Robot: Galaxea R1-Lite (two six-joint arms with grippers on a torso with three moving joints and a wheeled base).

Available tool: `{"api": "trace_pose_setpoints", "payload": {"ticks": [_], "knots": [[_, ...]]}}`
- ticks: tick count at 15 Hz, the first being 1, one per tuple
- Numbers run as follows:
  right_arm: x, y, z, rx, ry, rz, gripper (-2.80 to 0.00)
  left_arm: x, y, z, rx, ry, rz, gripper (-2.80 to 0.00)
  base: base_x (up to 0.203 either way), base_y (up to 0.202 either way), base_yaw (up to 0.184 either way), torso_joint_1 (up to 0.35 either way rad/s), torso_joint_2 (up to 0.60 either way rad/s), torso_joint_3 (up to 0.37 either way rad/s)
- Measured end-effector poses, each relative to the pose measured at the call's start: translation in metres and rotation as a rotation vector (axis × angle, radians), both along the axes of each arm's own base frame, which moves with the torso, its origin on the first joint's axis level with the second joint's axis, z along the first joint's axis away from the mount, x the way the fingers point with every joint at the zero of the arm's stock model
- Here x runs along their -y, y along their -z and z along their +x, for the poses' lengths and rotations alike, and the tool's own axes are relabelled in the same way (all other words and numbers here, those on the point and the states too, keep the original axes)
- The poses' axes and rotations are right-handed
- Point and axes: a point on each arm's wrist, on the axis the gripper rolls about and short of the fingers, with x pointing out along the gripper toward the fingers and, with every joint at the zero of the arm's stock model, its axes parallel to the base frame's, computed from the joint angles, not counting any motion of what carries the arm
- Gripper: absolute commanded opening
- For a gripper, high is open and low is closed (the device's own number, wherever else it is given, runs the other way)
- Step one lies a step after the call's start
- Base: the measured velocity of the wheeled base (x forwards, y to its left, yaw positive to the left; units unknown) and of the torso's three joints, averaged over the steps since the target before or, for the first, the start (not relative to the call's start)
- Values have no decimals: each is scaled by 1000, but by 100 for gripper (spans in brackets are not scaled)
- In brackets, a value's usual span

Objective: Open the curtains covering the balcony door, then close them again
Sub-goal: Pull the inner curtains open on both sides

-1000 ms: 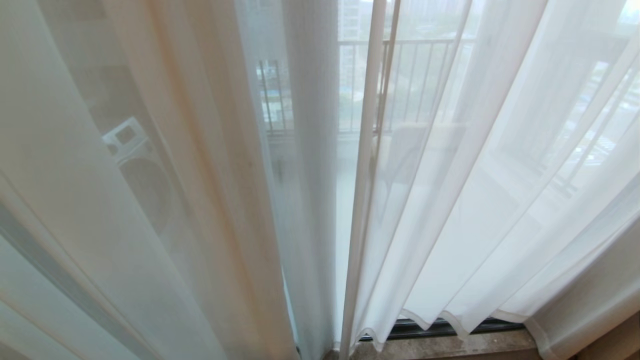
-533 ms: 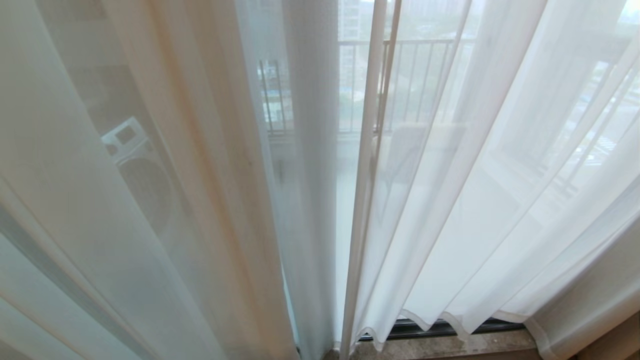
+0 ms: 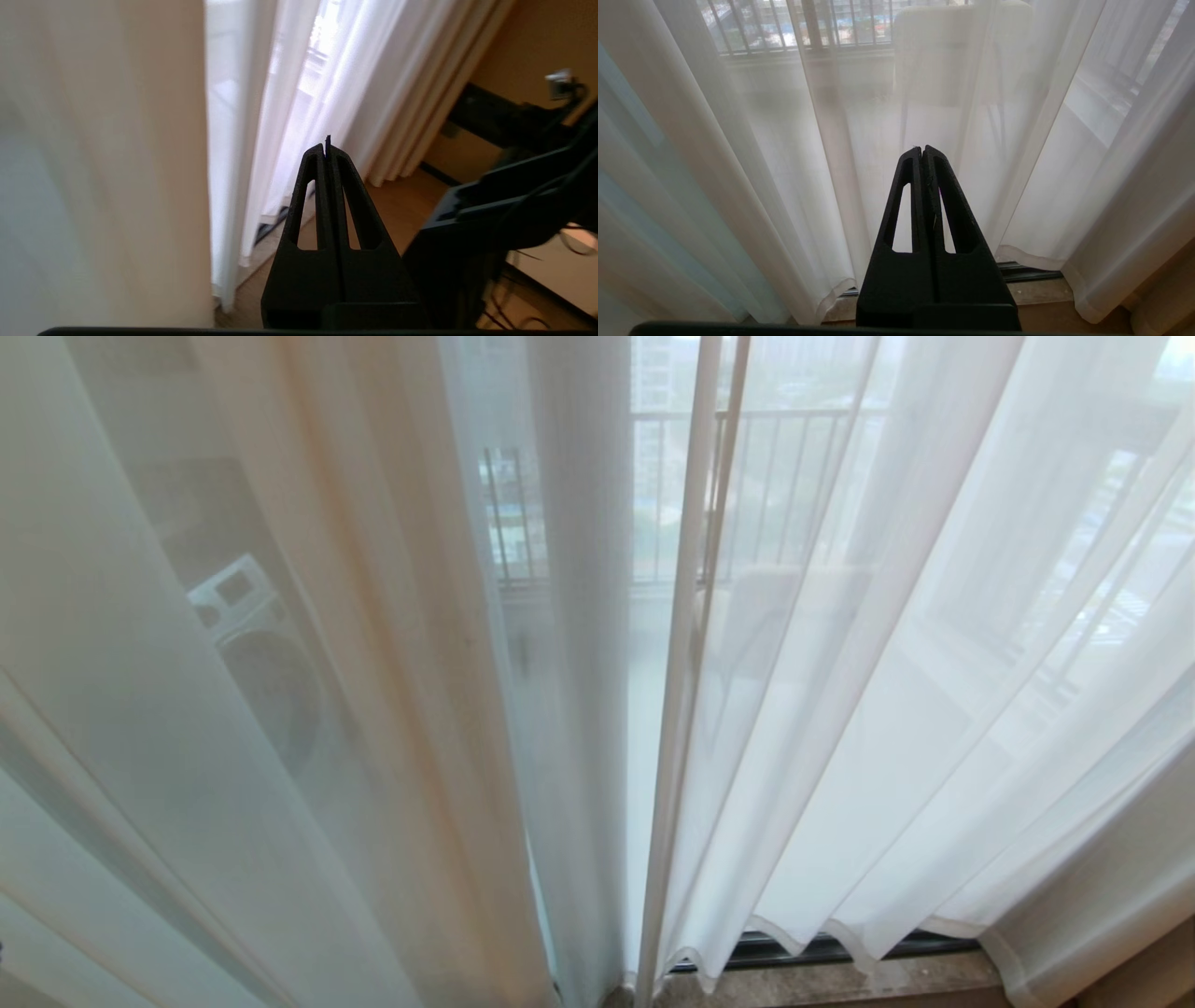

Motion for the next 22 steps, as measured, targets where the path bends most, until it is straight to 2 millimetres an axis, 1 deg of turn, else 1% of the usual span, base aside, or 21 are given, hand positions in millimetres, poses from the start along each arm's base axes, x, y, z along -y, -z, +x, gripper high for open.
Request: {"api": "trace_pose_setpoints", "payload": {"ticks": [2,4,8,11,12,15,18,20,22], "knots": [[0,0,0,0,0,0,-280,3,-12,11,-44,108,-20,-280,0,0,0,0,0,0],[0,0,0,0,0,0,-280,8,-23,23,-81,171,-32,-280,0,0,0,0,0,0],[0,0,0,0,0,0,-280,21,-41,48,-117,256,-23,-280,0,0,0,0,0,0],[0,0,0,0,0,0,-280,33,-50,63,-130,255,-8,-280,0,0,0,0,0,0],[0,0,0,0,0,0,-280,38,-52,67,-126,253,-5,0,0,0,0,0,0,0],[0,0,0,0,0,0,-280,55,-55,72,-113,252,6,0,0,0,0,0,0,0],[0,0,0,0,0,0,-280,75,-59,68,-106,258,23,0,0,0,0,0,0,0],[0,0,0,0,0,0,-280,88,-59,65,-104,210,43,0,0,0,0,0,0,0],[0,0,0,0,0,0,-280,98,-58,65,-99,113,64,0,0,0,0,0,0,0]]}}
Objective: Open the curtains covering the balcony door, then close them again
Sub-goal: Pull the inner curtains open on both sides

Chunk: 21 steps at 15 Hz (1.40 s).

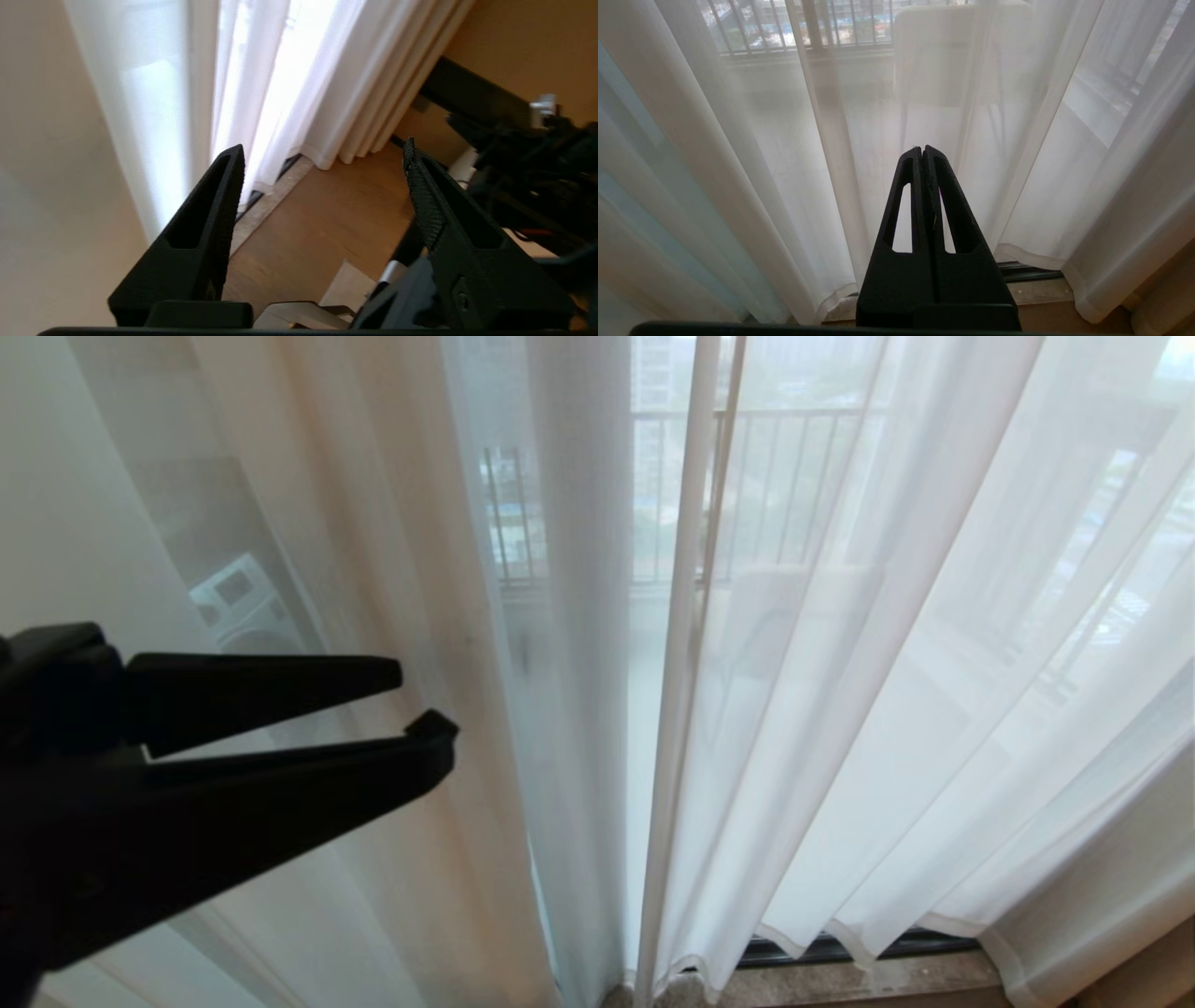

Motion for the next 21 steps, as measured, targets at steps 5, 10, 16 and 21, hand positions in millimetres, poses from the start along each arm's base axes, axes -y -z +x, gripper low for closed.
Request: {"api": "trace_pose_setpoints", "payload": {"ticks": [5,10,16,21], "knots": [[0,0,0,0,0,0,-280,9,5,7,30,-280,66,0,0,0,0,0,0,0],[0,0,0,0,0,0,-280,11,4,9,52,-408,87,0,0,0,0,0,0,0],[0,0,0,-1,0,0,-280,17,8,16,59,-525,123,0,0,0,0,0,0,0],[0,0,0,0,0,1,-280,23,10,27,57,-583,126,0,0,0,0,0,0,0]]}}
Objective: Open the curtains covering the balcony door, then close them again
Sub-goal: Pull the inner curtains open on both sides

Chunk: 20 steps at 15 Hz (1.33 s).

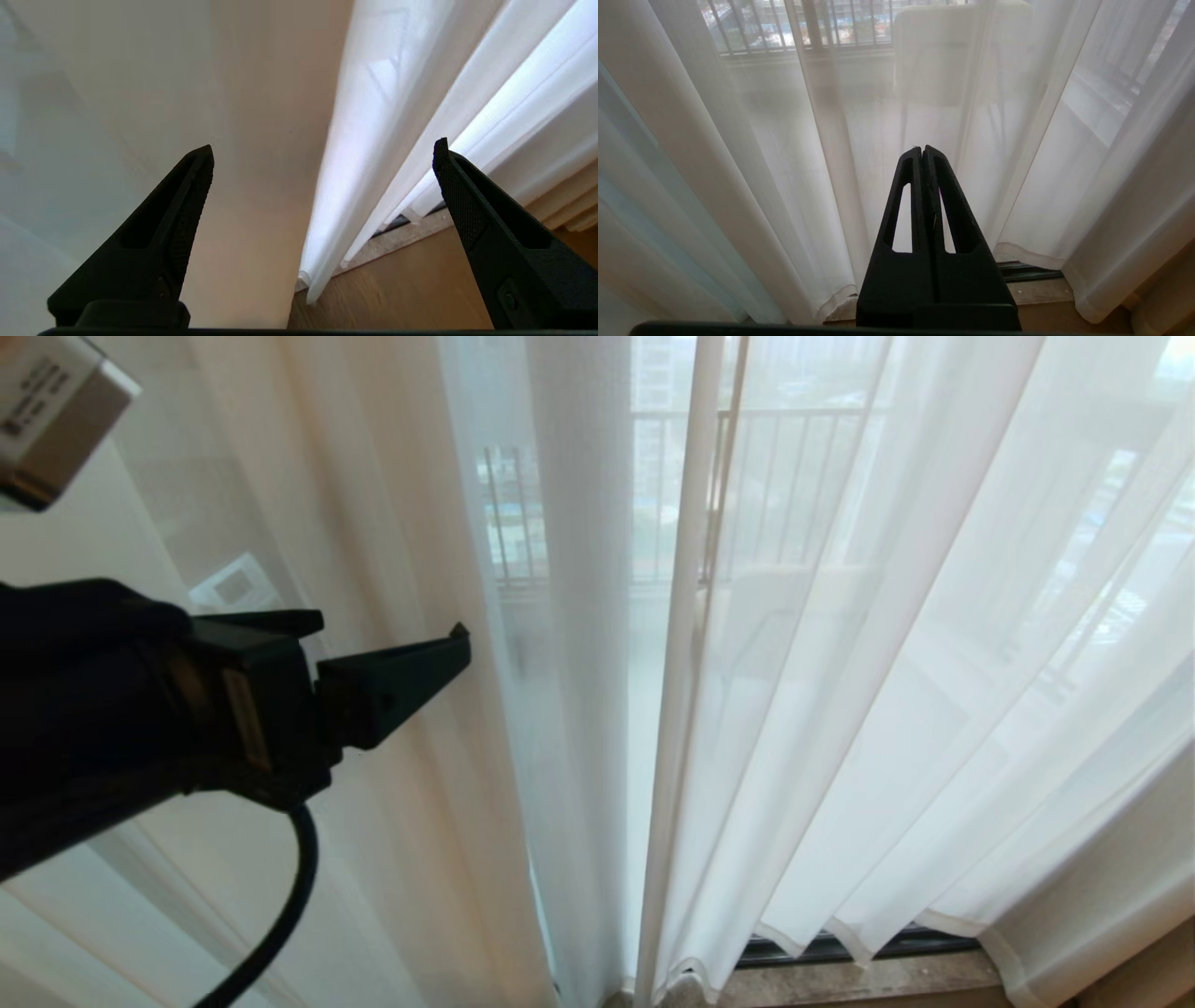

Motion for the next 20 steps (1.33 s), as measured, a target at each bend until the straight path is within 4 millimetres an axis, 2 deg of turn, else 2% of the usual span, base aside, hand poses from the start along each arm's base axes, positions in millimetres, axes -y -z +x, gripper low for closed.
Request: {"api": "trace_pose_setpoints", "payload": {"ticks": [3,8,12,16,20], "knots": [[0,0,0,0,0,-1,-280,8,-4,9,42,-46,-50,0,0,0,0,0,0,0],[0,0,0,0,0,0,-280,21,0,19,44,-59,-52,0,0,0,0,0,0,0],[0,0,0,0,0,0,-280,23,6,30,33,-109,-25,0,0,0,0,0,0,0],[0,0,0,0,0,0,-280,21,1,43,43,-168,-36,0,0,0,0,0,0,0],[0,0,0,0,0,0,-280,29,-1,52,72,-174,-83,0,0,0,0,0,0,0]]}}
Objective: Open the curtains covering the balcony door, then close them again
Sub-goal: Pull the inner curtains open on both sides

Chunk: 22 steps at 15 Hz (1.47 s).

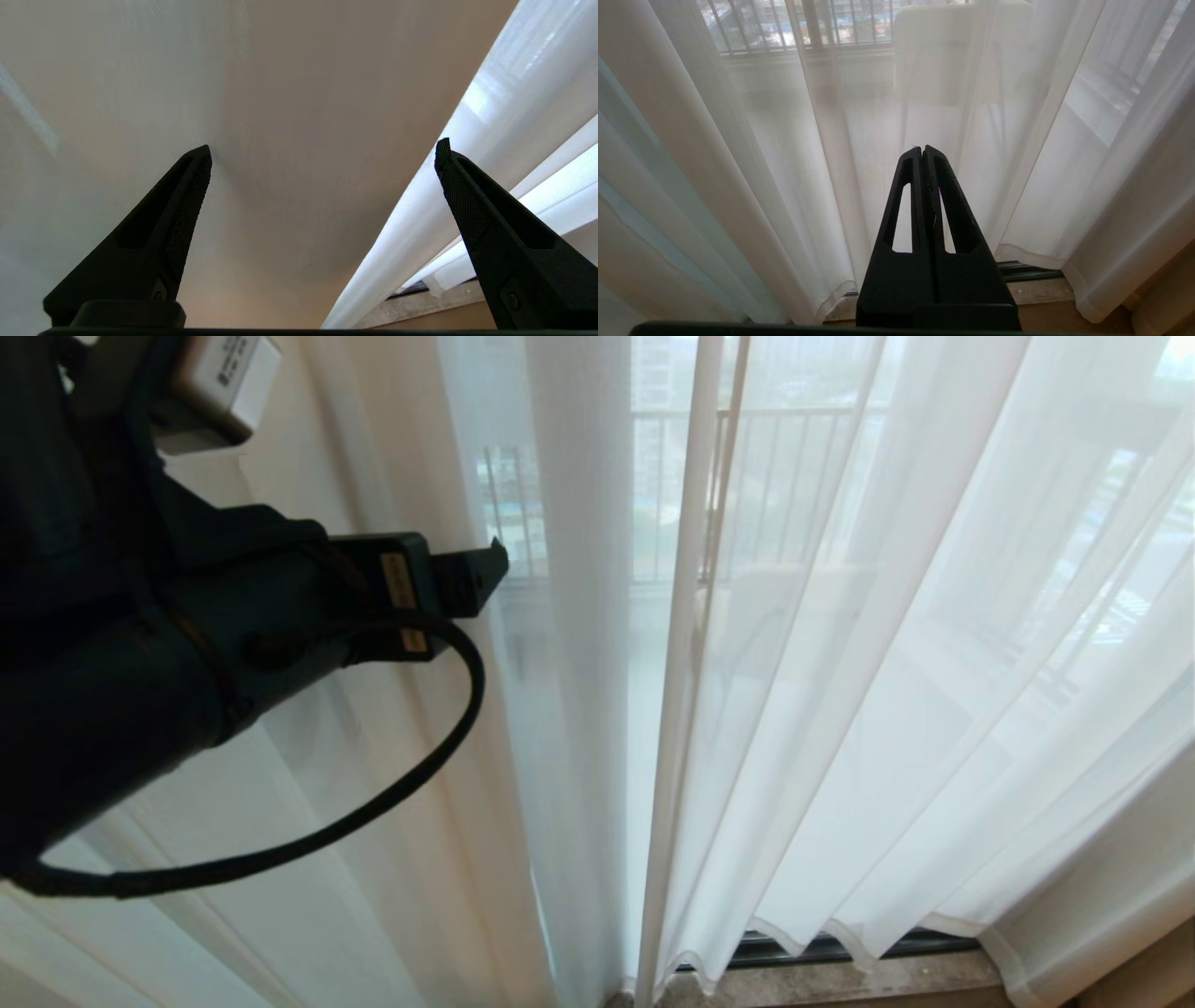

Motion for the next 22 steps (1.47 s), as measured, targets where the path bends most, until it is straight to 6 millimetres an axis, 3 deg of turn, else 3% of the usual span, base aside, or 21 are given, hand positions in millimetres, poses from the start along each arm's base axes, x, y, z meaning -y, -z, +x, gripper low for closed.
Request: {"api": "trace_pose_setpoints", "payload": {"ticks": [7,22], "knots": [[0,0,0,0,0,0,-280,12,7,10,-7,0,6,0,0,0,0,0,0,0],[0,0,0,0,-1,0,-280,12,10,13,7,-10,25,0,0,0,0,0,0,0]]}}
